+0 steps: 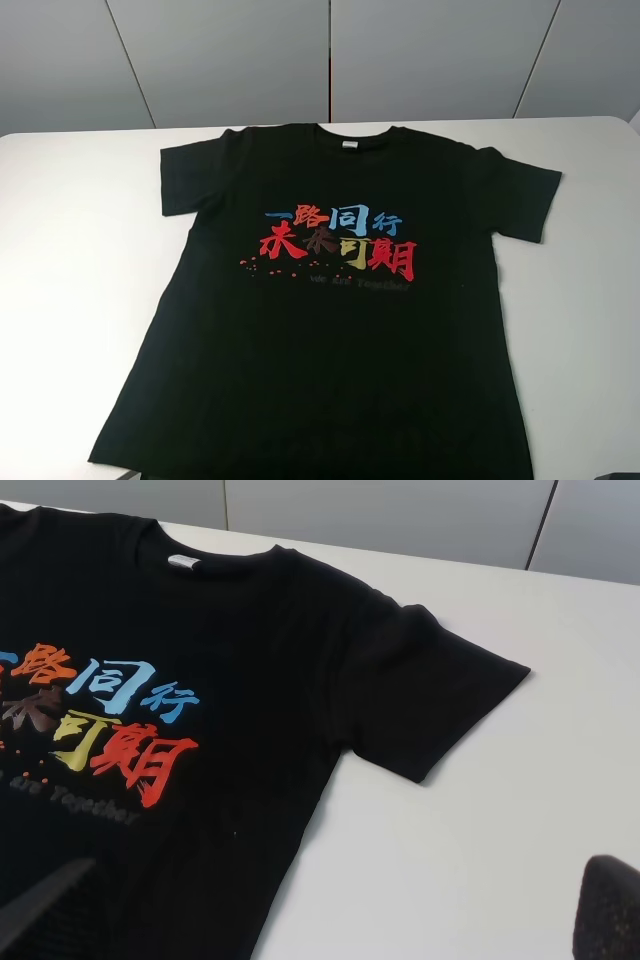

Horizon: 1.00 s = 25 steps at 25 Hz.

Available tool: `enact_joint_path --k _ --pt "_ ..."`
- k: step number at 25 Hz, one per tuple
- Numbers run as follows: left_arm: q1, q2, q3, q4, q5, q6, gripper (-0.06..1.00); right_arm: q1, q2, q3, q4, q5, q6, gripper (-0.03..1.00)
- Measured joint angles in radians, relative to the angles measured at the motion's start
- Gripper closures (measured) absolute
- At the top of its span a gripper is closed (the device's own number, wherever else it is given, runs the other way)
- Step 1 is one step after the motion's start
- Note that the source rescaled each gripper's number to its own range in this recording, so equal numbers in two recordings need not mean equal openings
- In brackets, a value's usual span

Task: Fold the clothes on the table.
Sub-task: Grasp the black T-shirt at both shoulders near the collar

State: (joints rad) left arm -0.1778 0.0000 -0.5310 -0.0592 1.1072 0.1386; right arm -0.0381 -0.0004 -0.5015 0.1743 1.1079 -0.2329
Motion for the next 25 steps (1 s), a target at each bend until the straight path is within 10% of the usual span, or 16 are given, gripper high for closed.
enact_joint_path --k 25 --pt "0.0 0.0 0.0 0.0 0.0 0.004 0.03 0.0 0.0 0.0 0.0 0.0 0.0 -0.03"
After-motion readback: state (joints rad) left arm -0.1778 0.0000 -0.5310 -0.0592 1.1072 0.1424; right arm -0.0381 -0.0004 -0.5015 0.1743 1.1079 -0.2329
